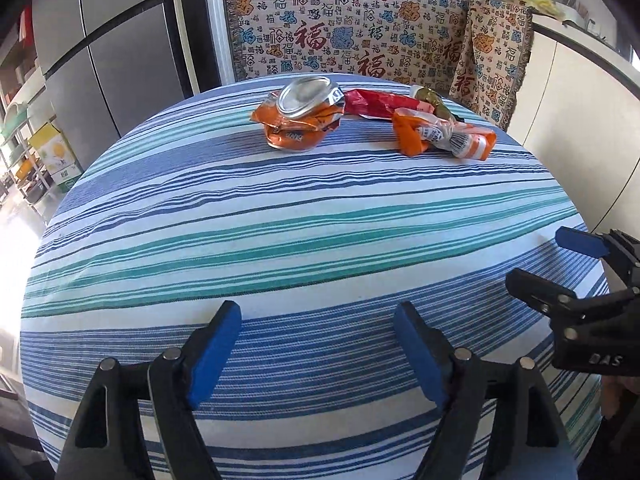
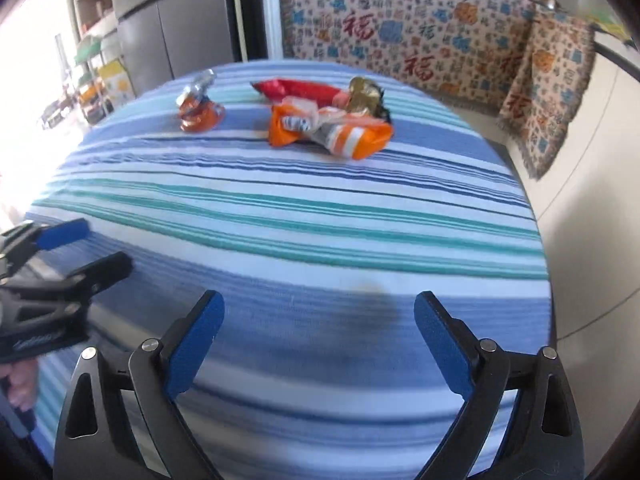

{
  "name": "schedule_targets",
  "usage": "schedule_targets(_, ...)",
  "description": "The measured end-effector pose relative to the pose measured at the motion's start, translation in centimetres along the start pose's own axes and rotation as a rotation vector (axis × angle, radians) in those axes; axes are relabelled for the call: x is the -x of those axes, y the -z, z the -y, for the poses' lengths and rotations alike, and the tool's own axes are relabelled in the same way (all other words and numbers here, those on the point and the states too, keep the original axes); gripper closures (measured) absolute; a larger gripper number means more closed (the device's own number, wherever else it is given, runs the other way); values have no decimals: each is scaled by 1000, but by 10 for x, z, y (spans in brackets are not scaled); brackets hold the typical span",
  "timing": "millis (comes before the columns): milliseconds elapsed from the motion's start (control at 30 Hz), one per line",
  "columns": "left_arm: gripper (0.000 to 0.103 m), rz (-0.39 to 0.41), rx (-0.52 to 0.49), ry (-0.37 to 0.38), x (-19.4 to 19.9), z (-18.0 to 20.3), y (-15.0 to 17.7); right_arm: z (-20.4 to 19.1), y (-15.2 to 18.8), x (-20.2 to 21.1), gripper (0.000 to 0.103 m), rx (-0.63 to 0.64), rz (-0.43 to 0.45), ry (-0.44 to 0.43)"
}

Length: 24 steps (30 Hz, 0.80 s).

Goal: Collect trash
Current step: 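Move both tools back over the table toward the remaining wrappers, then grasp the crushed silver can on the orange chip bag with the left tool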

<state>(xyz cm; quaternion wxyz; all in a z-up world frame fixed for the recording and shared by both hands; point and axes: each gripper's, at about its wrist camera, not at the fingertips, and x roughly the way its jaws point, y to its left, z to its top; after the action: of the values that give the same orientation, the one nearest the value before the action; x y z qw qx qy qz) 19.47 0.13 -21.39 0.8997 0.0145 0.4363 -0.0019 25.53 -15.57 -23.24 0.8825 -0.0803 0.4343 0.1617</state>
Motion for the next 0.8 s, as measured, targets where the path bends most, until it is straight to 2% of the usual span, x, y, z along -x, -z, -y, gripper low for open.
schedule_targets(67,9,-10,5,-5,-6,-4,-5,3,-5,-6,7,-15,-5,-3)
schedule_targets(167,0,-21,19,-17,-19,-8,-17,10,-7,-12,0,-27,1,-3)
schedule_targets(367,0,-21,39,-34,-53,-3,-63,12,-9,-11,0,-30,3,0)
schedule_targets(533,0,-19,99,-79,-84,-3,-106,13,-9,-11,0,-30,3,1)
schedule_targets(667,0,-16,131,-94,-98,-12,-124,12,-9,-11,0,-29,3,0)
schedule_targets(733,4,-13,138,-95,-100,-16,-127,13,-9,-11,0,-30,3,0)
schedule_targets(800,30,19,141,-87,-94,-22,-127,13,-9,-11,0,-29,3,0)
